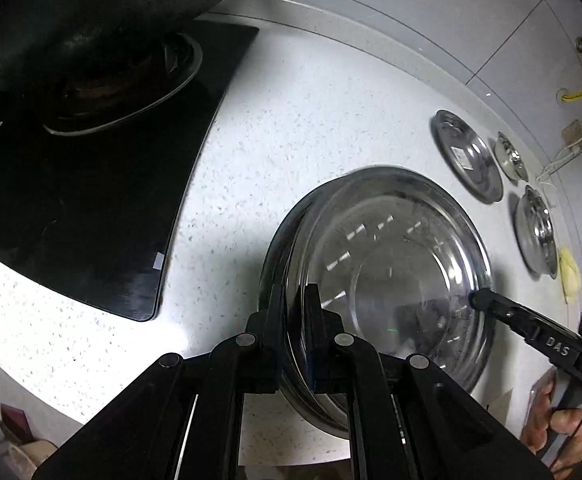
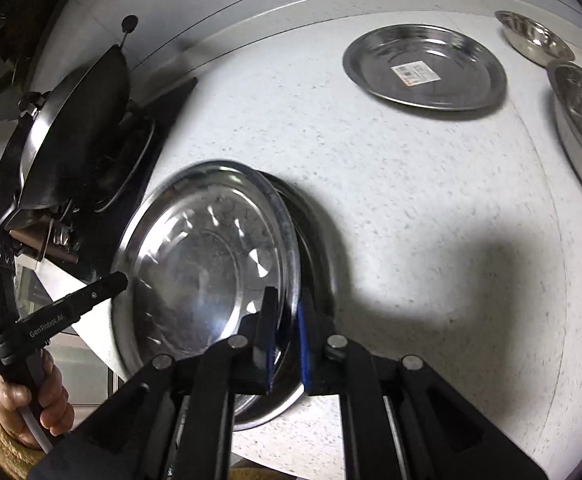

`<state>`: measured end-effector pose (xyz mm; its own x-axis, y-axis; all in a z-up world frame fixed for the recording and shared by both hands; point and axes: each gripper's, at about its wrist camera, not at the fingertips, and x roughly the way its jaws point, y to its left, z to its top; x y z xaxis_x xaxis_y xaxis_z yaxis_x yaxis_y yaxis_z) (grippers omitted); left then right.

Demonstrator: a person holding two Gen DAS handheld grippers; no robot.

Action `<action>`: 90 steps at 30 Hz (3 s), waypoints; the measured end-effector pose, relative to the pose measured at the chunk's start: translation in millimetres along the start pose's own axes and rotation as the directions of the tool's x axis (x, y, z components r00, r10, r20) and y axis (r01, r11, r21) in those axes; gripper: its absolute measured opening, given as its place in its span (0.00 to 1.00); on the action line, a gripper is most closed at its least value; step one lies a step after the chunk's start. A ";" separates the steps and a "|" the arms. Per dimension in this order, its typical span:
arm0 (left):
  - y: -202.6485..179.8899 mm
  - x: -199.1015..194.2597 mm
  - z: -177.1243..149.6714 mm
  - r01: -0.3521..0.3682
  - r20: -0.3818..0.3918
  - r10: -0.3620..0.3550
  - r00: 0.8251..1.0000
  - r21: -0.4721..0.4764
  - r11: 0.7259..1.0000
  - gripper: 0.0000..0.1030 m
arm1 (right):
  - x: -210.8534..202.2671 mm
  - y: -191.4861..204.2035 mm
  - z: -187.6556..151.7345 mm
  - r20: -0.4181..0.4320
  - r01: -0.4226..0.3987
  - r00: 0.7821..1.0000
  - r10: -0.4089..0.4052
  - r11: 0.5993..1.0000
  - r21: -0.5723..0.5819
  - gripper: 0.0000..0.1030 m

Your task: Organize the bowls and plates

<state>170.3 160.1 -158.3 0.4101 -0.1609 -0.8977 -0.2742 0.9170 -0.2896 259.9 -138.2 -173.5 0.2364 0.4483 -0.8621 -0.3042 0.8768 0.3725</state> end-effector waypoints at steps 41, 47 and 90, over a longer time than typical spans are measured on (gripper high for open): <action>-153.7 90.4 160.8 0.139 -0.077 -0.140 0.987 -0.010 0.990 0.68 | -36.8 -164.4 192.3 -0.005 0.147 0.989 -0.147 0.989 -0.011 0.29; -166.6 139.0 183.0 0.081 -0.118 -0.080 0.990 0.003 0.997 0.79 | -1.3 -178.1 209.3 -0.059 0.179 0.982 -0.179 0.984 -0.012 0.29; -235.9 216.2 175.6 0.049 -0.227 -0.037 0.973 0.047 0.998 0.07 | 67.8 -139.1 231.0 -0.181 0.238 0.950 -0.255 0.965 -0.111 0.11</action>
<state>476.4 -27.0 -225.7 0.2115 -0.2732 -0.9384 -0.2128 0.9242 -0.3170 531.4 -189.5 -204.4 0.1347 0.1704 -0.9761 -0.3394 0.9335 0.1161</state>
